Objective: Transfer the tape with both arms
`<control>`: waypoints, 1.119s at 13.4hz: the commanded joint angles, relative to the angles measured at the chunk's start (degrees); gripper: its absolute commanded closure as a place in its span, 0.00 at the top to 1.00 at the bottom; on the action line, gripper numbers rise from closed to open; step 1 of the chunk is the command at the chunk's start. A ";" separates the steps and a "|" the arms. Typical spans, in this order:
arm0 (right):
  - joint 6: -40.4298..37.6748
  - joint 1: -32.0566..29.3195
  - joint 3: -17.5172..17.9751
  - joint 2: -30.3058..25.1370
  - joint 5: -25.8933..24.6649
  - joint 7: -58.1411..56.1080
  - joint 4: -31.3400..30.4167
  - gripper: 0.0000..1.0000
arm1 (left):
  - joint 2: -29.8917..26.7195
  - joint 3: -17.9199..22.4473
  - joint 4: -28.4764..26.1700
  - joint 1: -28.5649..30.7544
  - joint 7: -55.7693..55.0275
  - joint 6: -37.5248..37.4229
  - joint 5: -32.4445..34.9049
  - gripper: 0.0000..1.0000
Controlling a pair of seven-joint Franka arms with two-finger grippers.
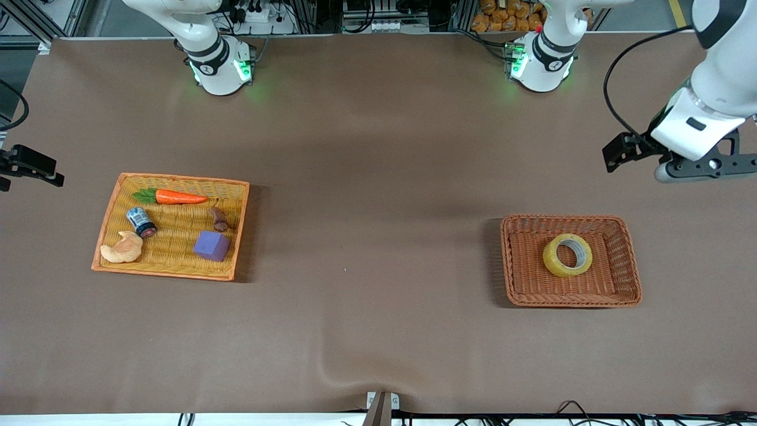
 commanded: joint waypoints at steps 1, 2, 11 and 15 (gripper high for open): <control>0.01 0.23 -0.18 -0.62 0.09 -0.51 -0.05 1.00 | 0.69 1.85 6.35 -0.85 7.82 -7.12 -3.77 1.00; 0.01 0.23 -0.18 -0.62 0.09 -0.51 -0.05 1.00 | 0.52 3.25 6.71 -1.02 12.14 -7.75 -3.95 1.00; 0.01 0.23 -0.18 -0.53 0.09 -0.51 -0.05 1.00 | 0.87 3.18 6.89 -0.32 13.41 -7.67 -3.16 1.00; 0.01 0.23 -0.18 -0.53 0.09 -0.51 -0.05 1.00 | 1.04 3.36 6.72 -0.23 13.32 -7.75 -3.78 1.00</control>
